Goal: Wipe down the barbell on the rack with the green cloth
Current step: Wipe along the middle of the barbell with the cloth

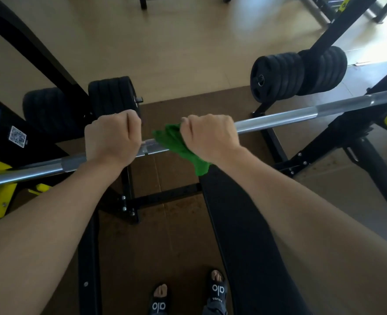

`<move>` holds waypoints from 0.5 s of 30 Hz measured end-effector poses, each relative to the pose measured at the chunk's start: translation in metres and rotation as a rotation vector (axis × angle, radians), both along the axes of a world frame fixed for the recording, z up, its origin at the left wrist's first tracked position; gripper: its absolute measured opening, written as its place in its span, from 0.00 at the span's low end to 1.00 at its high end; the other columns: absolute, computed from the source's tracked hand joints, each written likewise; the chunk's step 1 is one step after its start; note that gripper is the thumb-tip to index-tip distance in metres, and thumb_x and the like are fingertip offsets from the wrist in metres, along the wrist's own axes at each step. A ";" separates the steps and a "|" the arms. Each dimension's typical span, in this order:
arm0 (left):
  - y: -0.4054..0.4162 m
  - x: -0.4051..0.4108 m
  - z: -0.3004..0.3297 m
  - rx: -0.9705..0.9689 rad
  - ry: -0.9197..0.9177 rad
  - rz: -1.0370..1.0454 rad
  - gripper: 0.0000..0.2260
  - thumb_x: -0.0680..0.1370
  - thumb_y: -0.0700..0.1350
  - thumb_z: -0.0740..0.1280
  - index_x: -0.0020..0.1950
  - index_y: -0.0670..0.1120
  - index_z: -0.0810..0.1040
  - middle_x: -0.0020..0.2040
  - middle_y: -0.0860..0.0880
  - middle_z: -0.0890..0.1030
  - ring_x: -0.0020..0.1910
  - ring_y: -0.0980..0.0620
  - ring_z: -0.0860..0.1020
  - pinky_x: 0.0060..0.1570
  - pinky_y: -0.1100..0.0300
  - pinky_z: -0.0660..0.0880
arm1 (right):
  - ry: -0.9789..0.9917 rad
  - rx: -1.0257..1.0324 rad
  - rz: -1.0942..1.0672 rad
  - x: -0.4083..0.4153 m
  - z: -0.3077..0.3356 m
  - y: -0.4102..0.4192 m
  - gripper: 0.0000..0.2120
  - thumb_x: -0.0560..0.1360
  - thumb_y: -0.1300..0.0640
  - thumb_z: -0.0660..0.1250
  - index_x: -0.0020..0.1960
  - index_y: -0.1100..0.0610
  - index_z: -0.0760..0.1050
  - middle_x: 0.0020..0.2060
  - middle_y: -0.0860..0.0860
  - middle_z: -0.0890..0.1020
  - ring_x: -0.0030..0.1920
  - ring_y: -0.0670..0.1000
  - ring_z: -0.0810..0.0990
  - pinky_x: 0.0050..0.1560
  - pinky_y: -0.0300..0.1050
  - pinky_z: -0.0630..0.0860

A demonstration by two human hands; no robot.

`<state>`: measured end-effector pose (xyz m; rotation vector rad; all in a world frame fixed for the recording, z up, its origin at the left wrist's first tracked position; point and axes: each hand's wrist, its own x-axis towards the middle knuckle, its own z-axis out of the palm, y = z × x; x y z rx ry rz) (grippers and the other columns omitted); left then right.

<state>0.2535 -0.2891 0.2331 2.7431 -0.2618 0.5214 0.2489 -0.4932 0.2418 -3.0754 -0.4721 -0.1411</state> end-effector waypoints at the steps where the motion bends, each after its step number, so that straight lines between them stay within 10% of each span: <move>1: -0.011 0.003 0.003 -0.002 -0.011 -0.043 0.22 0.83 0.45 0.51 0.29 0.49 0.65 0.22 0.50 0.66 0.19 0.51 0.64 0.24 0.63 0.60 | -0.003 -0.005 -0.081 0.005 -0.001 -0.024 0.20 0.85 0.46 0.47 0.41 0.51 0.70 0.29 0.48 0.72 0.29 0.54 0.73 0.35 0.47 0.71; 7: -0.110 0.030 0.004 -0.015 0.091 -0.091 0.23 0.85 0.49 0.49 0.30 0.51 0.64 0.24 0.51 0.66 0.22 0.53 0.66 0.26 0.60 0.67 | -0.032 -0.036 -0.327 0.026 -0.011 -0.165 0.25 0.82 0.47 0.44 0.30 0.54 0.64 0.26 0.52 0.71 0.31 0.58 0.75 0.36 0.48 0.68; 15: -0.125 0.030 -0.007 0.089 0.166 -0.124 0.29 0.86 0.53 0.47 0.30 0.46 0.75 0.25 0.49 0.74 0.22 0.49 0.75 0.29 0.55 0.77 | -0.037 -0.189 -0.249 0.013 -0.011 -0.100 0.20 0.81 0.51 0.44 0.39 0.54 0.70 0.28 0.48 0.71 0.27 0.52 0.72 0.37 0.49 0.70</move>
